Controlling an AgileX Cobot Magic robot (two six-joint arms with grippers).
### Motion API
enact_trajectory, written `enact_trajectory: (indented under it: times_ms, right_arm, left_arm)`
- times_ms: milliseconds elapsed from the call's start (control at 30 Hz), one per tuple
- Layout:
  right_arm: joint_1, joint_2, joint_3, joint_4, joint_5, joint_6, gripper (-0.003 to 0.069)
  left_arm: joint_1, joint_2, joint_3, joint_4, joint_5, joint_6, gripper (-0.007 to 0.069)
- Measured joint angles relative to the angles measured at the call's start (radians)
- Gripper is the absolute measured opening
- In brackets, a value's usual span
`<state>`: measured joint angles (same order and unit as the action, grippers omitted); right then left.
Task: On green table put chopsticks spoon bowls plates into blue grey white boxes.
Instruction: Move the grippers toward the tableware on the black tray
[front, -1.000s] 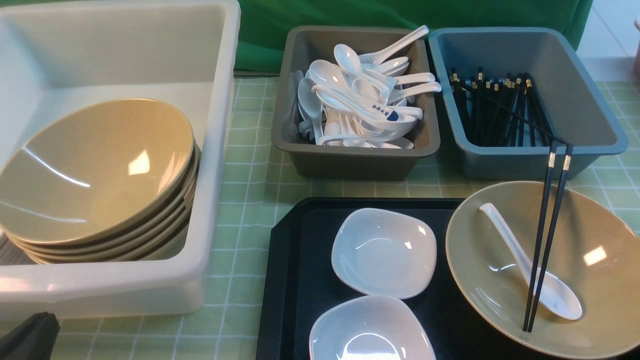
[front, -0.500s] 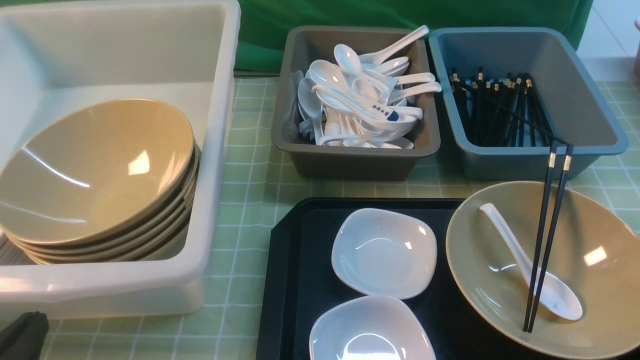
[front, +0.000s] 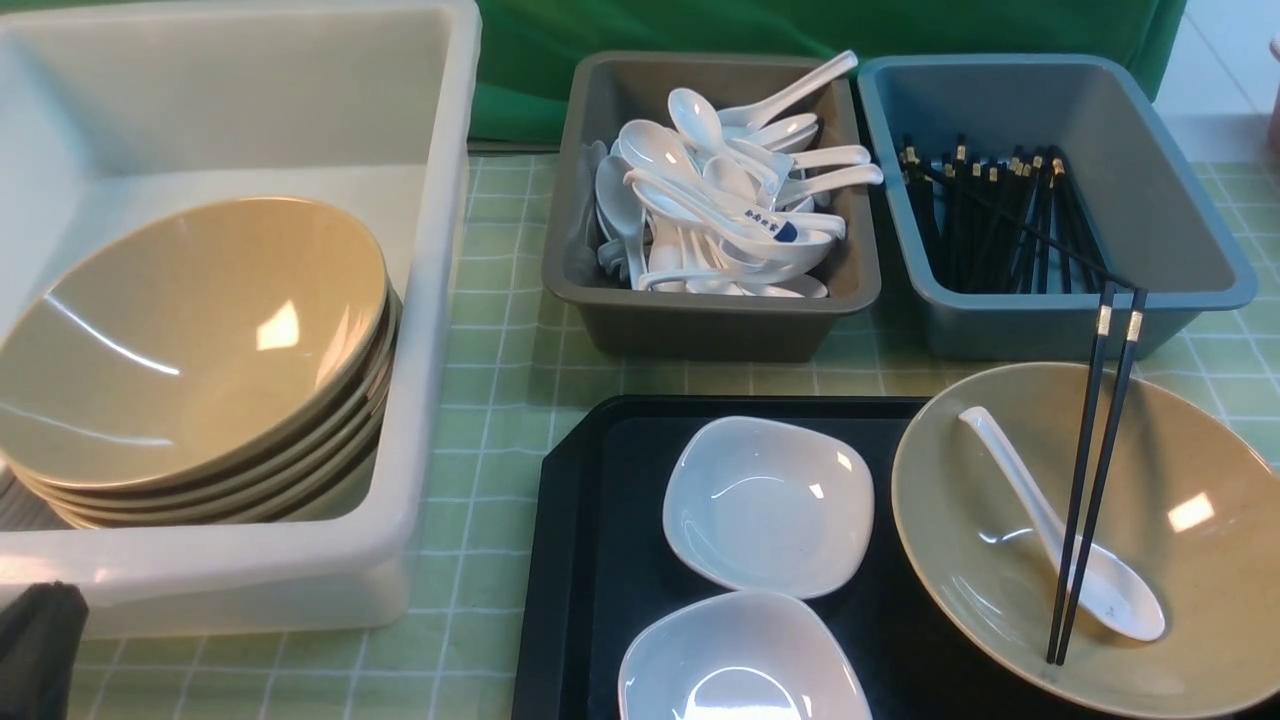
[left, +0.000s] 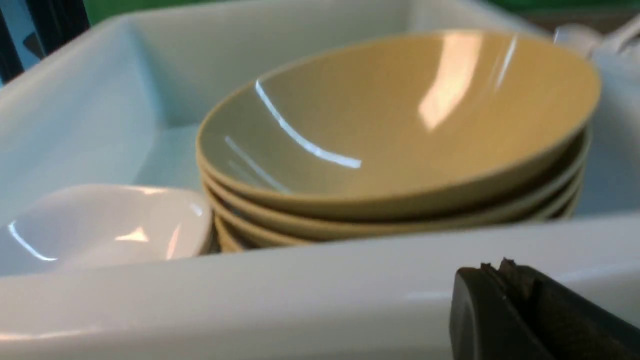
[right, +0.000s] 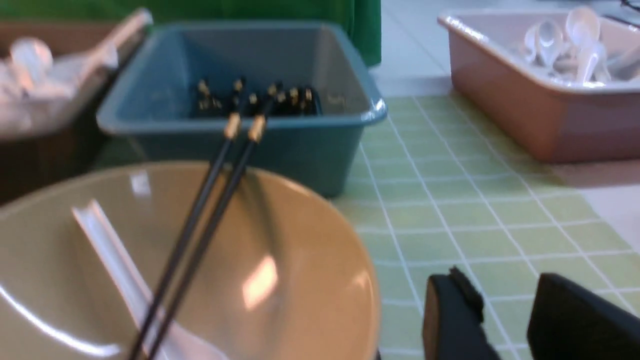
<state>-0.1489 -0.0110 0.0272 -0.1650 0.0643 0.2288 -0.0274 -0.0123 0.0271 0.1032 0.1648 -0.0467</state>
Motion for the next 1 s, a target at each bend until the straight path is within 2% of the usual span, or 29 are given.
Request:
enact_trajectory:
  times_ms: [233,633,667,800,833,900,1000]
  right_arm:
    - [0.0,0.0,0.0,0.0,-0.1,0.244,0.024]
    - [0.0,0.0,0.0,0.0,-0.257,0.298,0.024]
    - [0.0,0.0,0.0,0.0,-0.302,0.298,0.024]
    - [0.0,0.005,-0.057,0.0,-0.294,0.3,0.024]
    - [0.0,0.034,-0.141,0.0,-0.291,0.307,0.024]
    - [0.0,0.091,-0.223,0.0,-0.291,0.321,0.024]
    - [0.0,0.209,-0.388,0.0,-0.254,0.324,0.024]
  left_arm:
    - [0.0,0.0,0.0,-0.109,-0.001,-0.095,-0.0002]
    - [0.0,0.0,0.0,-0.121,-0.005,-0.105,-0.0002]
    - [0.0,0.0,0.0,-0.16,-0.067,-0.135,-0.0002]
    - [0.0,0.0,0.0,-0.266,-0.296,-0.21,-0.0002]
    - [0.0,0.0,0.0,-0.302,-0.462,-0.234,-0.0002]
    - [0.0,0.0,-0.004,-0.32,-0.553,-0.242,-0.0002]
    - [0.0,0.025,-0.083,-0.33,-0.552,-0.251,-0.0002]
